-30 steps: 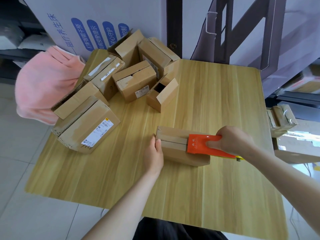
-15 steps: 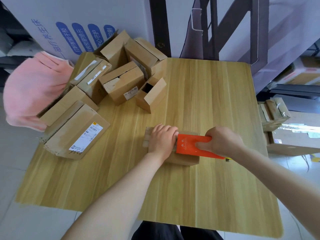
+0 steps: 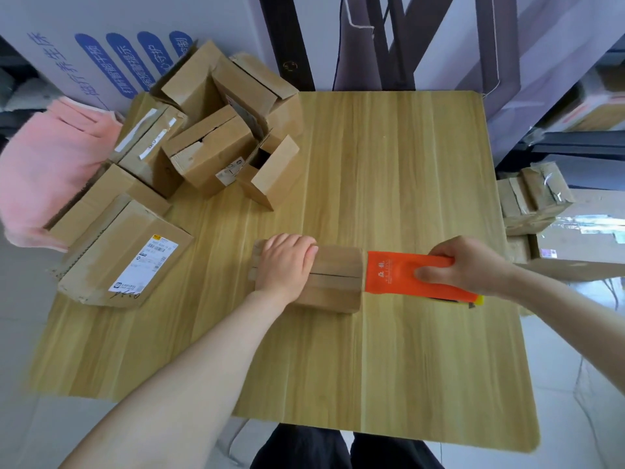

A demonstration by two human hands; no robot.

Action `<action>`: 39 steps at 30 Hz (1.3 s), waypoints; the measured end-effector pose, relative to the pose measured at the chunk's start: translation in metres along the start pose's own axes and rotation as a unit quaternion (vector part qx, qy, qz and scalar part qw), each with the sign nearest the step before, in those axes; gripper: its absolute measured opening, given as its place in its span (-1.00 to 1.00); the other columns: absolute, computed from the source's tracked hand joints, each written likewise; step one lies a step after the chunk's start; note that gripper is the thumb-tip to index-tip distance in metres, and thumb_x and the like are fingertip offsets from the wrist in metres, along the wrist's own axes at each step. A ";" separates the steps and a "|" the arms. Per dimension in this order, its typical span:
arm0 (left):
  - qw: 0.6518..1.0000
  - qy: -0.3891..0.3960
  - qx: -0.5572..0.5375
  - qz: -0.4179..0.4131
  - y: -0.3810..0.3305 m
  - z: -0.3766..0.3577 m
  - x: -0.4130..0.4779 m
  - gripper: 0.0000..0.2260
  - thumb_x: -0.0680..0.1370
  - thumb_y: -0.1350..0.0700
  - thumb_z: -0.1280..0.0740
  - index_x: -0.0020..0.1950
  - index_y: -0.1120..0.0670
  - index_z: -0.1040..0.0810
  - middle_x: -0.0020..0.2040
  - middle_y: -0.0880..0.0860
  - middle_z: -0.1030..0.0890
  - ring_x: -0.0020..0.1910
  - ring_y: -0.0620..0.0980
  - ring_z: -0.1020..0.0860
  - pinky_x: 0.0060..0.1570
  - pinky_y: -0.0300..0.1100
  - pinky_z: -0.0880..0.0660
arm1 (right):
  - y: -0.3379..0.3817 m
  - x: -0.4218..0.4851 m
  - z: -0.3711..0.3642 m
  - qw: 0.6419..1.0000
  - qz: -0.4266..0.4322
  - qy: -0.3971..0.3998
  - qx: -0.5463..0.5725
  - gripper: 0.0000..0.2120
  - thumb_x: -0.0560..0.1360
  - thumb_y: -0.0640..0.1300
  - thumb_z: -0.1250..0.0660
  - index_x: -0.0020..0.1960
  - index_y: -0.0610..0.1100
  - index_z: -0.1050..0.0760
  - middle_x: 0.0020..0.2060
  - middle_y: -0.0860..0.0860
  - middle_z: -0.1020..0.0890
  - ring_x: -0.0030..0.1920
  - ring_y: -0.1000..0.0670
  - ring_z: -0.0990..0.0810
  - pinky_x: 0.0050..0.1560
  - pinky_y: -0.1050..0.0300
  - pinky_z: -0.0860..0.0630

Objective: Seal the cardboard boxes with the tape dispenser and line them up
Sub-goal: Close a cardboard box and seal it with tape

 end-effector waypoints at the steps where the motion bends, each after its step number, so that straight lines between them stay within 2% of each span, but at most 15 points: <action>1: 1.000 0.001 0.002 0.001 0.000 0.000 0.000 -0.67 0.64 -0.01 -0.02 0.06 0.01 -0.56 0.00 -0.07 -0.61 0.05 0.00 -0.51 0.22 -0.08 -0.29 | -0.013 -0.001 0.004 1.000 -0.007 -0.002 -0.006 -0.76 0.41 0.09 -0.43 -0.24 -0.08 -0.60 -0.37 -0.05 -0.64 -0.39 -0.07 -0.63 -0.41 0.02 -0.60; 3: 1.000 0.005 0.007 0.004 0.000 -0.001 0.001 -0.69 0.65 0.00 -0.03 0.07 0.02 -0.56 0.01 -0.07 -0.61 0.07 0.00 -0.51 0.23 -0.07 -0.29 | -0.037 -0.006 0.011 0.999 -0.022 -0.008 -0.029 -0.78 0.41 0.10 -0.43 -0.27 -0.03 -0.59 -0.39 -0.01 -0.63 -0.35 -0.04 -0.64 -0.32 -0.02 -0.61; 6: 1.000 0.008 0.015 0.009 -0.001 -0.001 0.001 -0.69 0.65 -0.01 -0.03 0.08 0.01 -0.56 0.02 -0.07 -0.61 0.08 0.01 -0.51 0.25 -0.06 -0.29 | -0.054 -0.010 0.012 0.998 -0.041 -0.014 -0.050 -0.76 0.39 0.17 -0.42 -0.29 0.01 -0.58 -0.39 0.03 -0.62 -0.36 0.00 -0.63 -0.32 -0.01 -0.62; 10: 0.999 0.022 0.034 0.008 -0.003 -0.004 -0.001 -0.57 0.60 -0.19 0.02 0.14 0.00 -0.53 0.09 -0.07 -0.60 0.15 0.01 -0.50 0.29 -0.05 -0.28 | -0.039 0.001 -0.003 0.988 -0.063 -0.015 -0.139 -0.66 0.37 0.30 -0.34 -0.26 0.02 -0.55 -0.32 0.08 -0.60 -0.30 0.08 -0.58 -0.37 0.19 -0.46; 13: 0.999 0.023 0.040 0.005 -0.004 -0.006 -0.001 -0.51 0.53 -0.30 -0.02 0.17 0.00 -0.52 0.12 -0.05 -0.58 0.17 0.04 -0.48 0.30 -0.03 -0.27 | -0.025 0.014 -0.013 0.984 -0.073 -0.009 -0.164 -0.61 0.35 0.31 -0.29 -0.26 -0.03 -0.52 -0.30 0.06 -0.58 -0.29 0.00 -0.62 -0.40 0.21 -0.43; 15: 0.999 0.027 0.046 0.007 -0.005 -0.006 -0.002 -0.48 0.51 -0.33 -0.03 0.17 -0.01 -0.51 0.12 -0.05 -0.58 0.18 0.04 -0.48 0.30 -0.03 -0.26 | -0.012 0.021 -0.020 0.981 -0.074 -0.003 -0.177 -0.61 0.35 0.29 -0.28 -0.24 -0.05 -0.50 -0.30 0.04 -0.57 -0.27 -0.04 -0.62 -0.37 0.20 -0.47; 19: 0.998 0.029 0.057 0.012 -0.006 -0.006 0.000 -0.46 0.49 -0.36 -0.02 0.17 -0.02 -0.51 0.12 -0.07 -0.57 0.18 0.02 -0.47 0.31 -0.04 -0.26 | 0.017 0.030 -0.025 0.979 -0.074 -0.018 -0.188 -0.69 0.40 0.16 -0.29 -0.29 -0.08 -0.42 -0.38 0.05 -0.51 -0.40 0.02 -0.48 -0.42 0.23 -0.35; 22: 0.998 0.032 0.052 0.003 -0.007 -0.007 0.001 -0.45 0.46 -0.40 -0.05 0.15 -0.04 -0.50 0.10 -0.08 -0.57 0.16 0.01 -0.48 0.29 -0.04 -0.25 | 0.024 0.030 -0.020 0.977 -0.095 -0.025 -0.191 -0.72 0.40 0.12 -0.29 -0.30 -0.07 -0.39 -0.39 0.05 -0.48 -0.42 0.04 -0.43 -0.41 0.23 -0.32; 31: 0.998 0.048 0.046 0.001 -0.008 -0.007 0.000 -0.41 0.43 -0.46 -0.01 0.17 -0.08 -0.47 0.11 -0.13 -0.54 0.17 -0.04 -0.44 0.32 -0.08 -0.19 | 0.042 0.026 -0.014 0.970 -0.164 -0.009 -0.182 -0.71 0.41 0.17 -0.31 -0.24 -0.04 -0.37 -0.33 0.07 -0.46 -0.39 0.06 -0.40 -0.40 0.22 -0.29; 39: 0.998 0.031 0.047 0.002 -0.010 -0.001 -0.004 -0.40 0.44 -0.47 0.03 0.15 -0.08 -0.47 0.08 -0.14 -0.54 0.15 -0.05 -0.45 0.33 -0.08 -0.21 | 0.068 0.028 -0.013 0.962 -0.158 -0.016 -0.224 -0.82 0.40 0.03 -0.33 -0.25 -0.04 -0.41 -0.33 0.06 -0.50 -0.37 0.05 -0.45 -0.39 0.22 -0.33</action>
Point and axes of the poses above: each hand's wrist, its own x-axis towards the middle knuckle, its own z-axis out of the back of the hand, y = z × x, the point moved 9 cm from there along x, towards the middle knuckle
